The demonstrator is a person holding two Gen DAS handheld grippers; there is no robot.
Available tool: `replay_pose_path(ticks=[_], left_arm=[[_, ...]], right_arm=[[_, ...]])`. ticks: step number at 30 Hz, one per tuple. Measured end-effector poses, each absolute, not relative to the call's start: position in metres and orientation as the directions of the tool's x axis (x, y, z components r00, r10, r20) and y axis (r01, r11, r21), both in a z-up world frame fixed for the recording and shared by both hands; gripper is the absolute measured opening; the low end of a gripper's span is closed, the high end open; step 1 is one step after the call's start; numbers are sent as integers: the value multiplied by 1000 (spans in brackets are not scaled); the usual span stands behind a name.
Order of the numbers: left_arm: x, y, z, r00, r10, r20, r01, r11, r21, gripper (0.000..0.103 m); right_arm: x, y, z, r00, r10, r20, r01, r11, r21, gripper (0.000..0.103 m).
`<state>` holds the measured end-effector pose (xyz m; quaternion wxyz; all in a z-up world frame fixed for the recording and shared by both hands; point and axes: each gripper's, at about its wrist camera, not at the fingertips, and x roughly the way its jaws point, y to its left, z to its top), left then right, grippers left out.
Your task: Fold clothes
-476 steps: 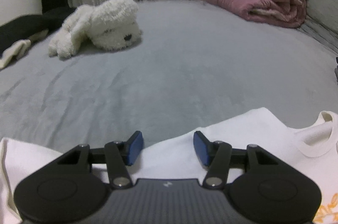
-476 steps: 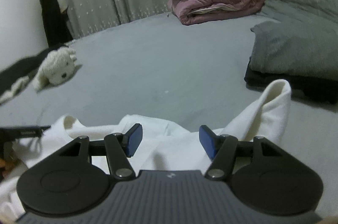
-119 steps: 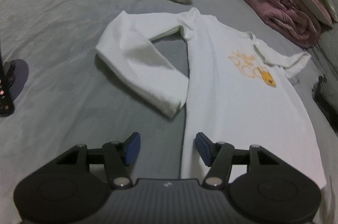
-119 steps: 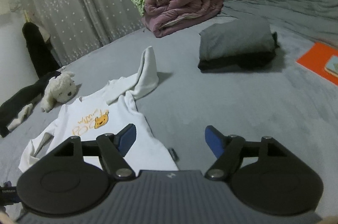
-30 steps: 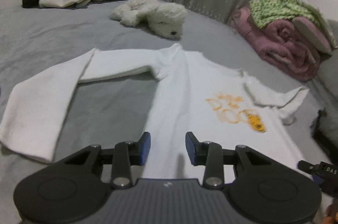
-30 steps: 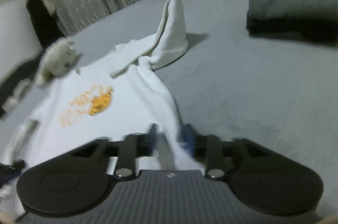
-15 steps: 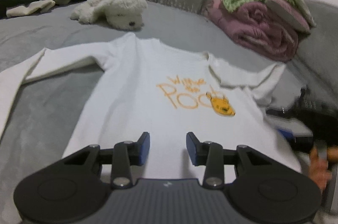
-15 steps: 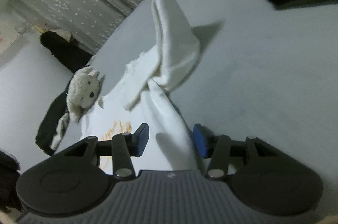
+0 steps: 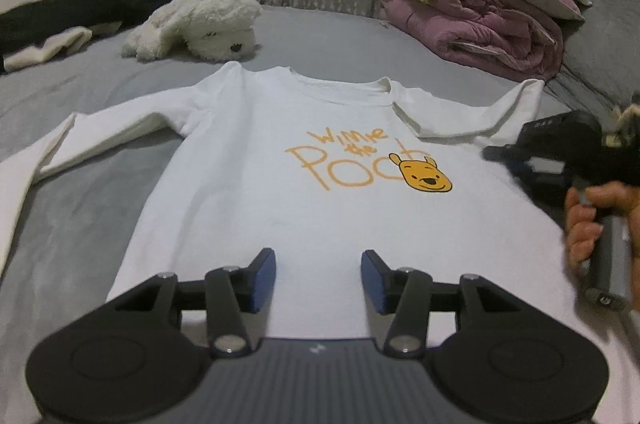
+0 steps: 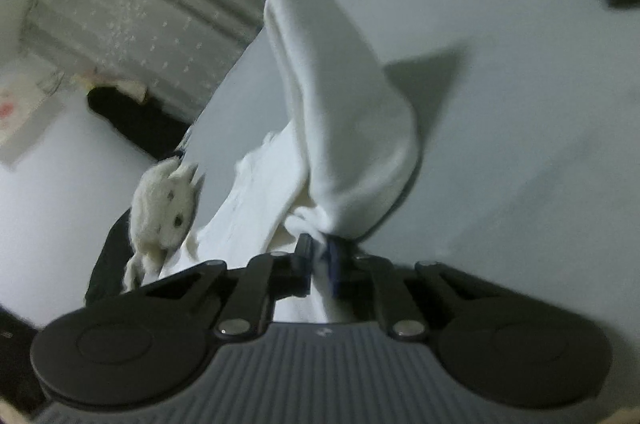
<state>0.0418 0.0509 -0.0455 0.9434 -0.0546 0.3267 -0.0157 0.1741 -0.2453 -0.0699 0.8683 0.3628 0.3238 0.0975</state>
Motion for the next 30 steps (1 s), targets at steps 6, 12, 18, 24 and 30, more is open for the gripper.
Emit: replay_pose_path(ticks=[6,12,18,24,30], left_arm=[[37,45,-48,802,-48,-596,33,999,-35,51],[29,43,-47,804,-55,-592,89,996,29,53],[44,36,-39,777,-39,-628,83,996,40,57],[93,4,-32,773,-45,-633,132,987,91,57],[144,-46,-33,774,-88,-627,213,969,128,62]], right_arm=[[156,-245,-72,796,384,-468,-19,789,615,10],[167,-271,-76,758,493,-427,-43,691,721,21],[162,-307,-60,777,500,-383,-52,657,752,53],[160,-334,-72,811,460,-363,32,584,811,55],[152,-335,-71,816,454,-357,38,574,818,55]])
